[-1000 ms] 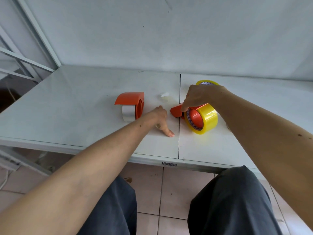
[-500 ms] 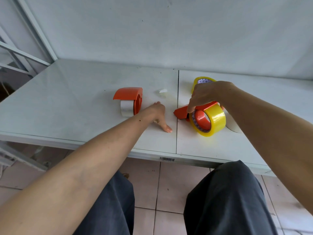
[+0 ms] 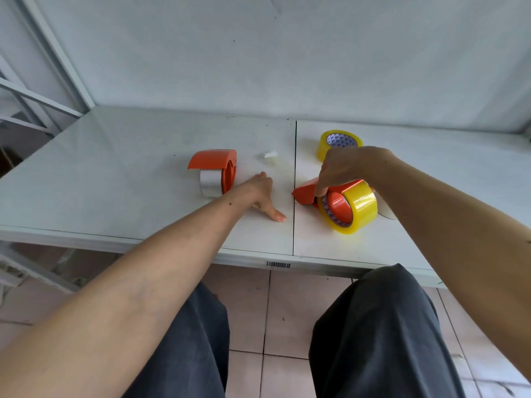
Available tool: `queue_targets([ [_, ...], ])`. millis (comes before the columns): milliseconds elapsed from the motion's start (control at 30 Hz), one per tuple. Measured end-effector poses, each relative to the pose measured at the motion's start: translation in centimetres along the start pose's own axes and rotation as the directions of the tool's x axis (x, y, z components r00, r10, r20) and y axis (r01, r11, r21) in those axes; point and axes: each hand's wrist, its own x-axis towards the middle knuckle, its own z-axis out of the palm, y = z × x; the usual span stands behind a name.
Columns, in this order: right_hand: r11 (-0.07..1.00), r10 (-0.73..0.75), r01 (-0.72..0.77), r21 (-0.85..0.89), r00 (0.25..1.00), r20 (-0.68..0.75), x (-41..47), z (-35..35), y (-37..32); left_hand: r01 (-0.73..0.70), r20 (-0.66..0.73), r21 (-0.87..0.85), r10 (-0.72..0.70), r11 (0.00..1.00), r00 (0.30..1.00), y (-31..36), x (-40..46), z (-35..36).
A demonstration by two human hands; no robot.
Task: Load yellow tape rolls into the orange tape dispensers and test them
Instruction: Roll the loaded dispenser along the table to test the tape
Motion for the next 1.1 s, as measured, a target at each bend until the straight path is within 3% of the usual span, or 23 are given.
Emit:
queue_targets([
  [267, 0.993, 0.028, -0.026, -0.115, 1.0, 0.011, 0.3, 0.6, -0.3, -0.012, -0.051, 0.04, 0.014, 0.999, 0.999, 0.4, -1.4, 1.1],
  [367, 0.989, 0.069, -0.062, -0.133, 0.997, 0.046, 0.1, 0.9, -0.4, -0.015, -0.138, -0.007, 0.014, 1.0, 0.99, 0.5, -2.0, 1.3],
  [467, 0.994, 0.091, -0.086, -0.067, 0.993, 0.079, -0.5, 1.3, -0.6, -0.072, -0.31, -0.165, 0.017, 0.984, 0.95, -0.1, -3.2, 1.3],
  [567, 0.993, 0.121, -0.121, -0.014, 0.993, 0.008, -0.7, 2.4, -0.6, -0.201, -0.534, -0.285, 0.019, 0.937, 0.846, -0.9, -4.7, 1.3],
  [700, 0.988, 0.133, -0.12, 0.097, 0.981, -0.14, -1.2, 3.1, -1.5, -0.356, -0.794, -0.333, -0.056, 0.873, 0.605, -2.5, -6.6, 0.9],
  [800, 0.988, 0.086, -0.048, 0.149, 0.962, -0.259, -1.6, 3.0, -3.5, -0.343, -0.891, -0.356, -0.204, 0.869, 0.406, -4.5, -7.8, 0.1],
  [900, 0.973, 0.037, 0.04, 0.225, 0.943, -0.33, -1.5, 3.1, -6.4, -0.257, -0.873, -0.459, -0.379, 0.85, 0.306, -6.7, -7.9, -0.1],
  [967, 0.942, -0.009, 0.123, 0.311, 0.94, -0.342, -1.4, 3.2, -8.4, -0.183, -0.801, -0.572, -0.498, 0.799, 0.332, -7.6, -7.7, -0.2],
  [1000, 0.907, -0.032, 0.168, 0.385, 0.941, -0.336, -1.3, 3.3, -9.4, -0.159, -0.748, -0.633, -0.546, 0.758, 0.378, -7.8, -7.7, -0.4],
  [1100, 0.695, -0.059, 0.246, 0.675, 0.956, -0.288, -1.1, 4.0, -12.2, -0.094, -0.465, -0.851, -0.656, 0.517, 0.595, -8.3, -7.2, -0.9],
])
